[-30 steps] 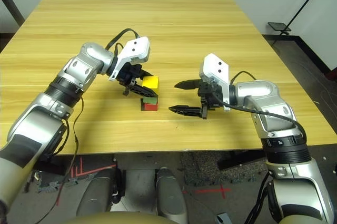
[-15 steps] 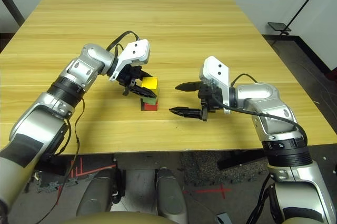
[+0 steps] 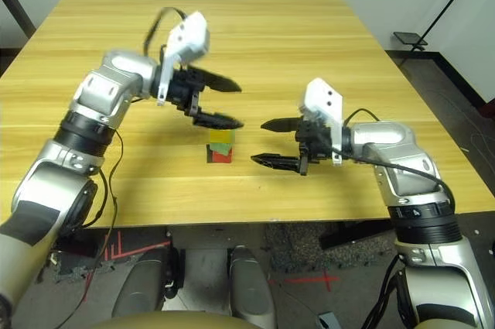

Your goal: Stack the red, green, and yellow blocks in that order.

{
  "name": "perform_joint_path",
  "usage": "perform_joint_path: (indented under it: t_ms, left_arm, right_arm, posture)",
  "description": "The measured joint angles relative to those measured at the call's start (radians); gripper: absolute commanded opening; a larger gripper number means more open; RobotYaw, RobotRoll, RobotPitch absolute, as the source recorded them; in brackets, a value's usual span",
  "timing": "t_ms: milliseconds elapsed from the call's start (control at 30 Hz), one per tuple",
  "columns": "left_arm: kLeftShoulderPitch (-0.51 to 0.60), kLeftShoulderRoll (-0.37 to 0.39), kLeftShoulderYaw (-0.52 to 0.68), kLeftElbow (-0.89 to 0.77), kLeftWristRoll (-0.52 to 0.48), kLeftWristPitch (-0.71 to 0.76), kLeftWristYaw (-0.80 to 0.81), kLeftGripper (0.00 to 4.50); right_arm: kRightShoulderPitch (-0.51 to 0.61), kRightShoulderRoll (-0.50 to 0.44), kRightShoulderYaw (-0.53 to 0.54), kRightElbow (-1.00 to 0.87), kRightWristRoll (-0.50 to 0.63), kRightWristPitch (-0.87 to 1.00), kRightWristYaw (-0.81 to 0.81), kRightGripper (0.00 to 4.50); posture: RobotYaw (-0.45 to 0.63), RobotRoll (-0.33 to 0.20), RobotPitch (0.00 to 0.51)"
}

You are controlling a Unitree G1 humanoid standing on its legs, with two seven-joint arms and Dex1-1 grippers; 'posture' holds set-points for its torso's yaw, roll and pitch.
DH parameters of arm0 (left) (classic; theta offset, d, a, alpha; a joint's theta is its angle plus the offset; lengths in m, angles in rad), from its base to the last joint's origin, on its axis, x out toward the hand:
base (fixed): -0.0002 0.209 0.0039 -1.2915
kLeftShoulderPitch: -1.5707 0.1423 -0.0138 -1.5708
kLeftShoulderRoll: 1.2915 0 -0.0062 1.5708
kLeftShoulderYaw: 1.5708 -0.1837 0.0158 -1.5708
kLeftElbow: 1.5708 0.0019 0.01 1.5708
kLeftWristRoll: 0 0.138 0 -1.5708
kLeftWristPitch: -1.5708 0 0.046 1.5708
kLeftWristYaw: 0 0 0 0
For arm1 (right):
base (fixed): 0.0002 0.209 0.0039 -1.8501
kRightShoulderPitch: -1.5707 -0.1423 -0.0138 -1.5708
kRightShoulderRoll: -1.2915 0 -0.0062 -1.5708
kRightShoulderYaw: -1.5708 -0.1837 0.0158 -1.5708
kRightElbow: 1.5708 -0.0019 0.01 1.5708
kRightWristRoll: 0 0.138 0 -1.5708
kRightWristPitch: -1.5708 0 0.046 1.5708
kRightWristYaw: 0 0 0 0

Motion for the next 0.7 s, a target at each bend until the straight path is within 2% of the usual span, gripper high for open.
perform_joint_path:
  t_ms: [100, 200, 300, 500, 700]
  left_arm:
    - [0.118, 0.032, 0.152, -0.028, 0.022, -0.064, 0.233, 4.47]
    - [0.261, 0.06, 0.234, -0.015, 0.085, -0.215, 0.416, 4.47]
    - [0.382, 0.045, 0.293, 0.002, 0.114, -0.344, 0.551, 4.47]
    - [0.551, -0.026, 0.279, 0.028, 0.171, -0.532, 0.694, 4.47]
    - [0.616, -0.066, 0.25, 0.035, 0.187, -0.627, 0.792, 4.47]
  right_arm:
    - [-0.024, 0.04, -0.097, 0.153, -0.017, -0.079, -0.124, 4.5]
    - [-0.078, 0.116, -0.159, 0.37, -0.058, -0.274, -0.262, 4.5]
    - [-0.127, 0.129, -0.209, 0.576, -0.094, -0.48, -0.352, 4.5]
    - [-0.204, 0.12, -0.232, 0.885, -0.143, -0.724, -0.441, 4.5]
    - [-0.219, 0.109, -0.234, 1.062, -0.167, -0.837, -0.458, 4.5]
  posture:
    - [0.02, -0.093, 0.061]
    - [0.03, -0.102, 0.065]
    - [0.05, -0.109, 0.068]
    - [0.07, -0.129, 0.084]
    - [0.09, -0.125, 0.084]
